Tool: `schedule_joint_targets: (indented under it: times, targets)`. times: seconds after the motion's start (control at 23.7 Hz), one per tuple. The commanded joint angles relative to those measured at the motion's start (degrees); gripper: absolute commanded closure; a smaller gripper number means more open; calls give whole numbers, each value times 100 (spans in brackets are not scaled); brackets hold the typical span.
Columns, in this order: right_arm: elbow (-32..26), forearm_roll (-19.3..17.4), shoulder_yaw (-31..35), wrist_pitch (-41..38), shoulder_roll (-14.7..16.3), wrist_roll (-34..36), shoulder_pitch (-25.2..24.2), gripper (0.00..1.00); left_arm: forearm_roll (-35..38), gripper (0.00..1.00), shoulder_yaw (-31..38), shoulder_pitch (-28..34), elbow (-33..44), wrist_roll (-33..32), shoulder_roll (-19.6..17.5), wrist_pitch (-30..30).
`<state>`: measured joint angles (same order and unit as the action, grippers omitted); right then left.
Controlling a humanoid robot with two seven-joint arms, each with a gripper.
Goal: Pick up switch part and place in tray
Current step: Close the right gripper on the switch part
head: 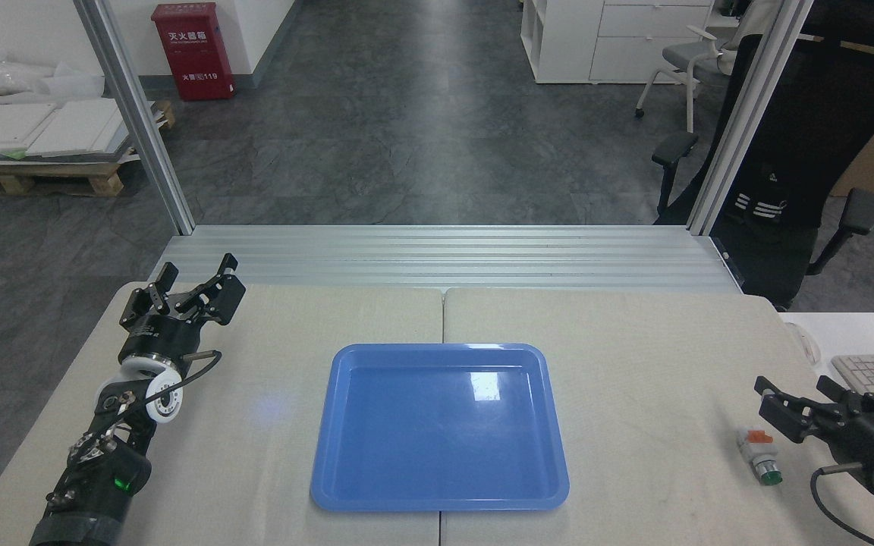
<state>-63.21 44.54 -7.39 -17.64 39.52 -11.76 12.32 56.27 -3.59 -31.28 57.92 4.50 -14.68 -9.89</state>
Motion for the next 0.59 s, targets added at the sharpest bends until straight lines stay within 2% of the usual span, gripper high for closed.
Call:
schedule_joint_targets:
  times: [0.0,0.13,0.46,0.51,0.55]
  targets:
    - [-7,-156,-130,-56,-75,24,-441,1,7,0,-1,-1,0,-2,0,5]
    - [2,-156,-140,-29,-287,24,-537,1,7,0,-2,-1,0,-2,0,-4]
    - [90,-104,-157,208,-384,33,-573,2,7,0,-2,-1,0,-2,0,-4]
    - [81,-51,-166,217,-375,24,-582,2,-2,0,-2,-1,0,-2,0,5]
    - [81,97,-175,226,-393,24,-582,10,7,0,-2,-1,0,-2,0,5]
